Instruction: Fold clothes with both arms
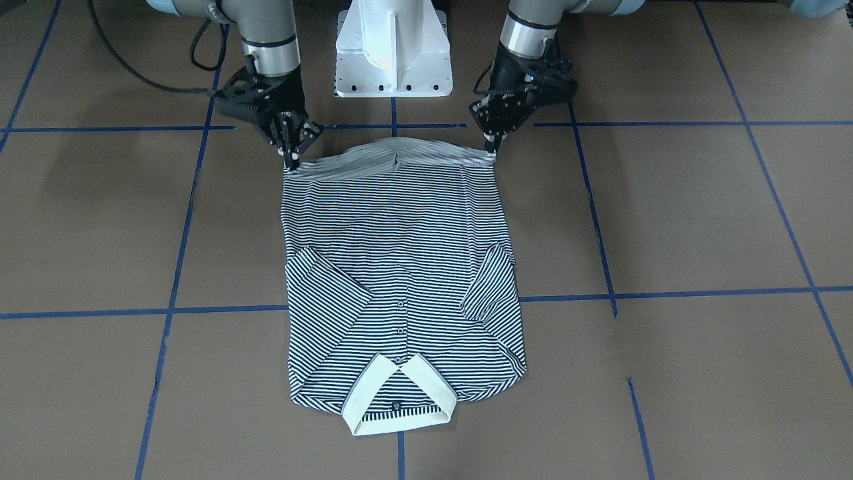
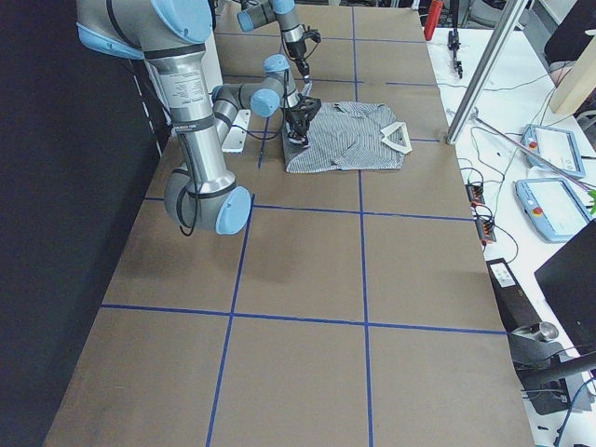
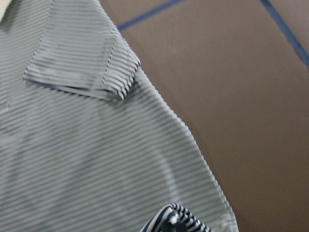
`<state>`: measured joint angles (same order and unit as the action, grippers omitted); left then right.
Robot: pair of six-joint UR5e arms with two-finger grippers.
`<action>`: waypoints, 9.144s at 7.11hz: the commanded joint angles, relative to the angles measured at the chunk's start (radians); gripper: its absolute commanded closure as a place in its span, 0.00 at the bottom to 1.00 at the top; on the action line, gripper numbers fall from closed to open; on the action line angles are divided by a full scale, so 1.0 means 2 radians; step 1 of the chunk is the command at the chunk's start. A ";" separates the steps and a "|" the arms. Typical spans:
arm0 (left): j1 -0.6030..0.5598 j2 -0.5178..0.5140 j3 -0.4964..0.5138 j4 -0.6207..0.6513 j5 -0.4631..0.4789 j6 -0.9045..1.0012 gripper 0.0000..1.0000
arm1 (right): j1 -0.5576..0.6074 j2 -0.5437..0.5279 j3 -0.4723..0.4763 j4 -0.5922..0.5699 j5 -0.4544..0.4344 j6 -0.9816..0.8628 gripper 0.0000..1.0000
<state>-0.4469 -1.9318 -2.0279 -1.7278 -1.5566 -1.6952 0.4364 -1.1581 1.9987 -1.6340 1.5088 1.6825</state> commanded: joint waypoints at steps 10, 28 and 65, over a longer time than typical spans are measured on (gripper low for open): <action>-0.137 -0.140 0.376 -0.240 0.004 0.117 0.96 | 0.157 0.209 -0.448 0.213 0.037 -0.142 1.00; -0.137 -0.104 0.337 -0.346 0.004 0.104 0.66 | 0.030 -0.029 -0.156 0.266 0.046 0.152 0.95; 0.067 -0.060 0.119 0.017 -0.098 -0.053 1.00 | 0.057 0.029 0.002 -0.027 0.017 -0.008 0.00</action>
<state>-0.3128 -2.0506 -1.7909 -1.6950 -1.7548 -1.8025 0.5510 -1.0998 2.0095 -1.6874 1.5432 1.6674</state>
